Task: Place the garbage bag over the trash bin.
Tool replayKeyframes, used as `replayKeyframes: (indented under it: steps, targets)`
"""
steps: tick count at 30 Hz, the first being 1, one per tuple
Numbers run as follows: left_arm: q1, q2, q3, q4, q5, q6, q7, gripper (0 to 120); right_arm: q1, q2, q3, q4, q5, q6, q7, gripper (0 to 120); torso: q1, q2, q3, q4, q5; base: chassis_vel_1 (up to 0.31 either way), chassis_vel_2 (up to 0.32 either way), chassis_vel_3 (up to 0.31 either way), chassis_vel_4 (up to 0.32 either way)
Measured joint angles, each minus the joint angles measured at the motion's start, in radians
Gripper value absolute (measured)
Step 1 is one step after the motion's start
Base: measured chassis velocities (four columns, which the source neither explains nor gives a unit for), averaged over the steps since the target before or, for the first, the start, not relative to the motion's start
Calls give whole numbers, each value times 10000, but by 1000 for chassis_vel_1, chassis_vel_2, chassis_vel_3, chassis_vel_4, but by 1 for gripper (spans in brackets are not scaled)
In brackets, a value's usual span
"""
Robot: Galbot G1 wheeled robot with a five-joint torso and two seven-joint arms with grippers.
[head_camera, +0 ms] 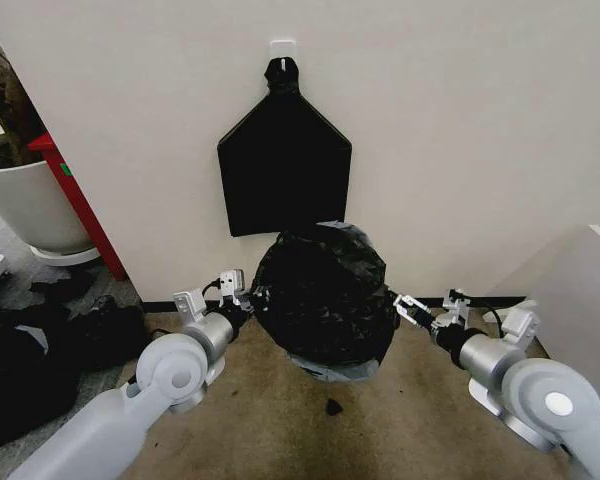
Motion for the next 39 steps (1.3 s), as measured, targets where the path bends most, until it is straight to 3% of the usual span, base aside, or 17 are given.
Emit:
replayKeyframes:
  steps: [4,10,15,16,20,25,27,39]
  targets:
    - [12,-17,-45,-30,-242,-4,-71,0,6,47,92,-344,-306,-8,-107,100,0,0,1,1,5,0,0,0,0]
    - [-66,-133,-289,574,-1159,-7,-444,0,-633,-59,1195,288,-228,54,-604,100,0,0,0,0,-3,0,0,0,0]
    - [-145,-230,-383,1166,-2228,83,-889,0,-1883,-116,2569,869,-693,-53,-3371,100,0,0,0,0,-1,0,0,0,0]
    - [-145,-230,-383,1166,-2228,83,-889,0,-1883,-116,2569,869,-693,-53,-3371,100,0,0,0,0,-1,0,0,0,0]
    - [-187,-206,-397,1274,-2705,180,-1167,0,-3150,-107,3014,1071,-2125,-141,-5892,100,0,1,0,-3,0,0,0,0,0]
    - [-200,-166,-399,1228,-2760,206,-1237,0,-3390,0,2665,1498,-2858,-116,-5814,100,0,0,-1,-3,0,0,0,0,0]
    - [-201,-180,-329,1040,-2722,214,-1255,0,-2892,86,2175,1784,-3028,-157,-4815,100,0,0,0,2,1,0,0,0,0]
    - [-81,-215,-171,691,-2352,216,-1274,0,-2630,73,2006,1862,-2818,-357,-3880,100,0,1,0,0,0,0,0,0,0]
